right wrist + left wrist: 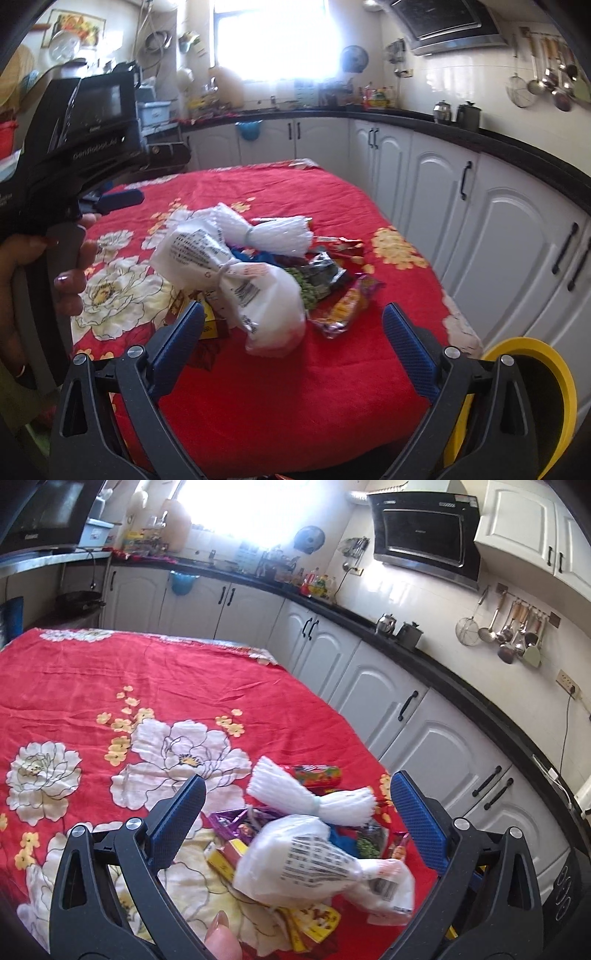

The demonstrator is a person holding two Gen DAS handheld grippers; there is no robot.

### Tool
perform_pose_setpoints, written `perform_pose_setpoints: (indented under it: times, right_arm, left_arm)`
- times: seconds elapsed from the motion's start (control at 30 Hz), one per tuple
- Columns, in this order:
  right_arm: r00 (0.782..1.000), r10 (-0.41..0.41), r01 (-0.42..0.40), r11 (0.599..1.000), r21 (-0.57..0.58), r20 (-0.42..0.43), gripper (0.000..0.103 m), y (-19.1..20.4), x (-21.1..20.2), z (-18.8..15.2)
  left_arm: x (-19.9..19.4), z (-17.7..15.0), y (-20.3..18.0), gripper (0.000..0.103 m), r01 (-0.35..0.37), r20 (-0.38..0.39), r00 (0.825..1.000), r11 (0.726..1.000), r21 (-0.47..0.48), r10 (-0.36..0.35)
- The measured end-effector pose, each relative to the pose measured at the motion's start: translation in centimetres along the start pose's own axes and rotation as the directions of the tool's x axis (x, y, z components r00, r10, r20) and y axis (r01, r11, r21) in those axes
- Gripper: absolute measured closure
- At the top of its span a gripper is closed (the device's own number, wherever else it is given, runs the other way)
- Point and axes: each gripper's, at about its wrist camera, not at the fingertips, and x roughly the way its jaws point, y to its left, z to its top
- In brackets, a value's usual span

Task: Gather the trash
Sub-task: 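Move both tools back over the white plastic bags on the table, then grasp the white foam net with the left tool while the right tool grasps the white printed bag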

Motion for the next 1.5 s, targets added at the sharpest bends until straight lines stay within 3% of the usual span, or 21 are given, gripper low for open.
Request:
perform_pose_setpoints:
  times: [0.33, 0.7, 0.9, 1.0, 1.13, 1.3, 1.4, 1.5]
  right_arm:
    - [0.998, 0.034, -0.034, 0.999, -0.008, -0.057, 0.009, 0.5, 3.5, 0.7]
    - [0.993, 0.061, -0.063, 0.998, -0.025, -0.098, 0.01, 0.8, 5.2, 0.5]
    - [0.991, 0.056, -0.061, 0.997, -0.038, -0.118, 0.023, 0.8, 5.6, 0.1]
    - [0.99, 0.062, -0.066, 0.997, -0.031, -0.124, 0.029, 0.7, 5.6, -0.1]
    - [0.99, 0.065, -0.071, 0.997, -0.043, -0.125, 0.039, 0.8, 5.4, -0.3]
    - [0.989, 0.068, -0.075, 0.996, -0.051, -0.129, 0.047, 1.0, 5.2, -0.4]
    - [0.988, 0.076, -0.083, 0.995, -0.049, -0.131, 0.054, 1.1, 5.2, -0.5]
    - [0.989, 0.077, -0.084, 0.995, -0.055, -0.122, 0.059, 1.2, 4.8, -0.6]
  left_arm:
    - [4.8, 1.9, 3.6, 0.011, 0.039, -0.131, 0.99, 0.998, -0.057, -0.046]
    - [10.5, 2.2, 5.1, 0.021, 0.114, -0.297, 0.944, 0.986, -0.121, -0.146]
    - [12.3, 1.5, 5.6, 0.036, 0.137, -0.354, 0.914, 0.972, -0.19, -0.198]
    - [12.3, 1.1, 5.4, 0.045, 0.134, -0.358, 0.913, 0.974, -0.184, -0.194]
    - [12.0, 0.9, 5.4, 0.065, 0.124, -0.362, 0.914, 0.976, -0.177, -0.182]
    - [11.3, 0.5, 5.3, 0.078, 0.121, -0.361, 0.917, 0.98, -0.155, -0.17]
    - [10.6, 0.4, 5.3, 0.09, 0.133, -0.347, 0.92, 0.979, -0.155, -0.18]
    - [10.0, 0.5, 5.0, 0.094, 0.143, -0.339, 0.923, 0.981, -0.134, -0.181]
